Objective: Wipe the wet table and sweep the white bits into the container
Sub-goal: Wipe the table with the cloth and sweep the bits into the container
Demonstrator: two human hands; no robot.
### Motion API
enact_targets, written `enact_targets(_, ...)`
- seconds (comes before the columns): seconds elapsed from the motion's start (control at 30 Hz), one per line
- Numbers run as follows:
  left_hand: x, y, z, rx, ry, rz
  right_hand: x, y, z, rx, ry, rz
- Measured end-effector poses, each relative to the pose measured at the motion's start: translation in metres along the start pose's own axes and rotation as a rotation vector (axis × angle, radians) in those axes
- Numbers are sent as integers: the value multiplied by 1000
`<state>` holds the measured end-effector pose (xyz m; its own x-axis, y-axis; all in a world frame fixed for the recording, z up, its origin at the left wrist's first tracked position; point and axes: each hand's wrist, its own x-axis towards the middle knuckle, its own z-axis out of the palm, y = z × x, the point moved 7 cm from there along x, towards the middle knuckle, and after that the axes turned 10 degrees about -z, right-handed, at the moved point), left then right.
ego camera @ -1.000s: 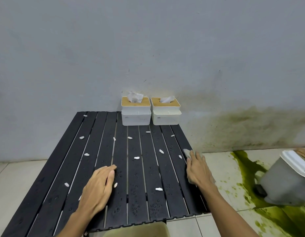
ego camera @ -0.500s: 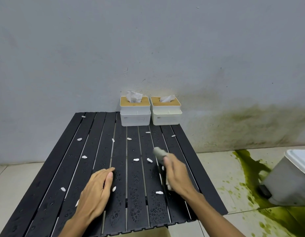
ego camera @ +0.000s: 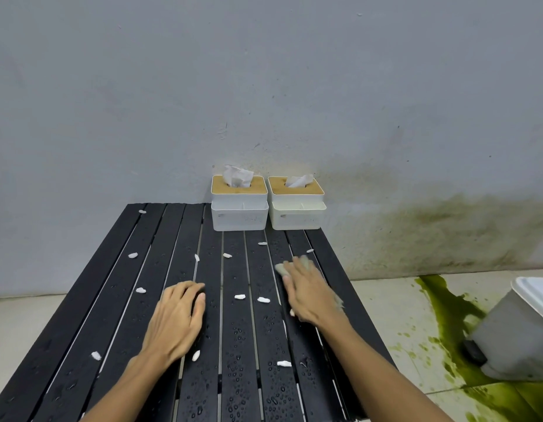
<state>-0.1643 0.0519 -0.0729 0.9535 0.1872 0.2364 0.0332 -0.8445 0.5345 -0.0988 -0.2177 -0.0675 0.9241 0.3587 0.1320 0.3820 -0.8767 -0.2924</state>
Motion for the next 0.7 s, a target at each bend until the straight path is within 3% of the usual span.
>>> enact_targets(0.13, 0, 0, 3, 32, 35, 0, -13, -31, 2, 235, -23, -243)
enact_targets(0.2, 0, 0, 2, 17, 37, -1, -29, -26, -8, 416, 50, -229)
enact_targets(0.27, -1, 1, 3, 18, 42, 7, -41, -2, -19, 519, 246, -103)
enact_targets(0.33, -1, 1, 4, 31, 44, 9, -48, 36, -27, 418, 428, 132)
enact_targets(0.43, -1, 2, 4, 45, 49, 4, -34, 77, -23, 142, 408, 325)
enact_targets(0.57, -1, 2, 4, 46, 57, -1, 14, 94, -12, 46, 394, 386)
enact_targets(0.7, 0, 1, 5, 47, 67, -9, 64, 83, -16, 27, 344, 282)
